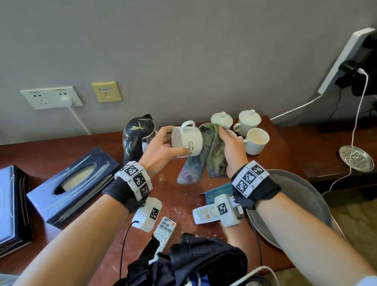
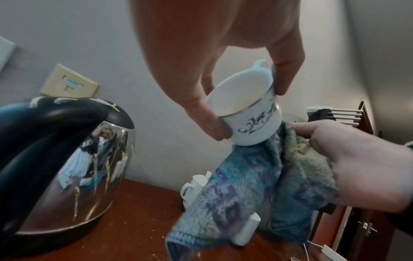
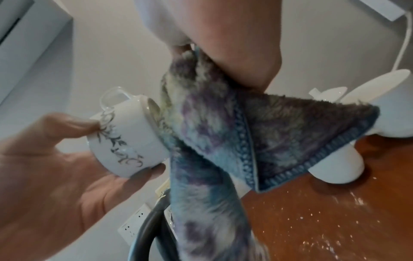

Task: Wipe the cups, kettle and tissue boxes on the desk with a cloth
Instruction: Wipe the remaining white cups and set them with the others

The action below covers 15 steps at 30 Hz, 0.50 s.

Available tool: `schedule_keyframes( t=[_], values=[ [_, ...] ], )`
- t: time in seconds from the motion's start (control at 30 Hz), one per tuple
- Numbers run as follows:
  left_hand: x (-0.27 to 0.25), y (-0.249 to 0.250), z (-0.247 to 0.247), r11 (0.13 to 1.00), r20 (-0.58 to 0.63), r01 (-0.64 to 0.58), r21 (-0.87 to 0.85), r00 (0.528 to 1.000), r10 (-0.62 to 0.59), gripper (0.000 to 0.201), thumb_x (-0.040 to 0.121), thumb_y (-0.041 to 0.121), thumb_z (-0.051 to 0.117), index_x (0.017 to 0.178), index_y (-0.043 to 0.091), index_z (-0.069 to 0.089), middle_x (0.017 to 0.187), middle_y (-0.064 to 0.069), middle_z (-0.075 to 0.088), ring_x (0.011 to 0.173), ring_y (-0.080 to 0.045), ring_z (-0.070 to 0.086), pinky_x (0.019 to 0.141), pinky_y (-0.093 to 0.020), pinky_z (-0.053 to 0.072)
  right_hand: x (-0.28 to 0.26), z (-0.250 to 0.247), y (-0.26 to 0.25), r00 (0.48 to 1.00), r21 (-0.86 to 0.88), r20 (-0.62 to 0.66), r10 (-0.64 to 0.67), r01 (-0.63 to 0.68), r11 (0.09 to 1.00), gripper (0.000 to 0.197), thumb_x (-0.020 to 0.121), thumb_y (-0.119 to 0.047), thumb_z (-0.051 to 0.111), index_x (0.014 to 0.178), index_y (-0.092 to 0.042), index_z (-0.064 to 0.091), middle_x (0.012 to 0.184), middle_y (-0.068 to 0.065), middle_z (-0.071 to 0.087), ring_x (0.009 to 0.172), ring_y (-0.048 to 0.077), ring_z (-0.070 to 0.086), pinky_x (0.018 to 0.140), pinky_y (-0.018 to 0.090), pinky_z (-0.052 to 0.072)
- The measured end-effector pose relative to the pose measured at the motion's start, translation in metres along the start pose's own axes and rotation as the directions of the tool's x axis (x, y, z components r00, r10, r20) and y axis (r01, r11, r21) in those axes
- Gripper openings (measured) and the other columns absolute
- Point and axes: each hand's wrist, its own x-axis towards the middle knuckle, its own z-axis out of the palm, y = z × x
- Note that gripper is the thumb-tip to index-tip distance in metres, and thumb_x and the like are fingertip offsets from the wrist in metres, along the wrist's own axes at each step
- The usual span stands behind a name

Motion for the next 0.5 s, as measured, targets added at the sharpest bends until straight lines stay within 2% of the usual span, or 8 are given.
schedule_keyframes(
  t=[0.07, 0.13, 0.2, 0.27, 0.37, 0.43, 0.47, 0.5],
  values=[
    [-0.002, 0.002, 0.000, 0.999, 0.020, 0.002, -0.045, 1.000, -0.001, 0.072, 0.063, 0.010, 0.080, 0.128, 0.020, 0.049, 0.118, -0.011, 0.059, 0.099, -0.023, 0.066, 0.076, -0.030, 0.060, -0.001, 0.003, 0.000, 0.998, 0.051, 0.043, 0.053, -0.056, 0.997, 0.020, 0.097, -0.030, 0.058, 0.101, -0.015, 0.071, 0.109, 0.012, 0.072, 0.109, 0.029, 0.066, 0.100, 0.046, 0.051],
    [-0.002, 0.002, 0.000, 0.997, 0.020, -0.001, -0.072, 1.000, 0.003, 0.065, 0.072, -0.002, 0.079, 0.127, 0.019, 0.050, 0.120, -0.013, 0.058, 0.100, -0.024, 0.066, 0.073, -0.029, 0.060, -0.003, 0.006, 0.000, 0.989, 0.151, 0.093, 0.116, -0.129, 0.980, 0.030, 0.098, -0.031, 0.057, 0.114, -0.009, 0.069, 0.119, 0.017, 0.068, 0.112, 0.032, 0.064, 0.101, 0.048, 0.050],
    [-0.003, 0.001, 0.002, 0.995, 0.006, 0.000, -0.095, 1.000, 0.001, 0.060, 0.077, -0.007, 0.075, 0.126, 0.017, 0.052, 0.119, -0.014, 0.059, 0.097, -0.020, 0.066, 0.069, -0.026, 0.059, -0.006, 0.008, -0.003, 0.972, 0.251, 0.162, 0.169, -0.207, 0.946, 0.035, 0.098, -0.030, 0.055, 0.118, -0.004, 0.066, 0.116, 0.018, 0.068, 0.104, 0.032, 0.067, 0.093, 0.044, 0.054],
    [-0.003, 0.000, 0.005, 0.994, -0.008, 0.000, -0.113, 1.000, -0.001, 0.058, 0.077, -0.008, 0.075, 0.125, 0.015, 0.052, 0.115, -0.012, 0.061, 0.092, -0.016, 0.067, 0.067, -0.023, 0.057, -0.008, 0.011, -0.004, 0.951, 0.312, 0.244, 0.192, -0.265, 0.912, 0.031, 0.100, -0.031, 0.051, 0.112, -0.007, 0.067, 0.107, 0.015, 0.070, 0.093, 0.028, 0.069, 0.088, 0.042, 0.054],
    [-0.002, -0.003, 0.009, 0.998, -0.020, -0.037, -0.054, 0.999, 0.036, 0.061, 0.071, -0.002, 0.082, 0.123, 0.013, 0.054, 0.111, -0.007, 0.063, 0.086, -0.016, 0.067, 0.068, -0.023, 0.055, -0.012, 0.018, 0.000, 0.942, 0.335, 0.266, 0.203, -0.288, 0.897, 0.034, 0.102, -0.033, 0.045, 0.123, -0.014, 0.064, 0.118, 0.015, 0.067, 0.105, 0.031, 0.064, 0.101, 0.048, 0.045],
    [-0.003, -0.003, 0.010, 0.998, -0.013, -0.061, -0.001, 0.998, 0.061, 0.069, 0.062, 0.011, 0.089, 0.122, 0.018, 0.055, 0.111, -0.005, 0.063, 0.083, -0.015, 0.066, 0.069, -0.023, 0.054, -0.016, 0.022, 0.002, 0.936, 0.331, 0.267, 0.231, -0.314, 0.890, 0.045, 0.101, -0.038, 0.044, 0.135, -0.013, 0.058, 0.129, 0.018, 0.062, 0.117, 0.036, 0.059, 0.106, 0.050, 0.041],
    [-0.003, -0.002, 0.011, 0.996, -0.009, -0.074, 0.043, 0.997, 0.075, 0.072, 0.058, 0.019, 0.090, 0.121, 0.021, 0.055, 0.111, -0.003, 0.063, 0.080, -0.014, 0.065, 0.070, -0.023, 0.053, -0.016, 0.023, 0.003, 0.936, 0.300, 0.246, 0.250, -0.319, 0.899, 0.048, 0.101, -0.041, 0.043, 0.134, -0.010, 0.059, 0.126, 0.019, 0.064, 0.116, 0.036, 0.060, 0.105, 0.049, 0.043],
    [-0.004, -0.001, 0.011, 0.991, -0.007, -0.085, 0.103, 0.996, 0.086, 0.073, 0.058, 0.022, 0.091, 0.121, 0.023, 0.055, 0.110, -0.001, 0.064, 0.078, -0.011, 0.064, 0.070, -0.023, 0.052, -0.016, 0.024, 0.003, 0.940, 0.252, 0.218, 0.262, -0.314, 0.915, 0.049, 0.102, -0.043, 0.040, 0.125, -0.007, 0.064, 0.114, 0.017, 0.069, 0.107, 0.034, 0.064, 0.100, 0.046, 0.047]
  ],
)
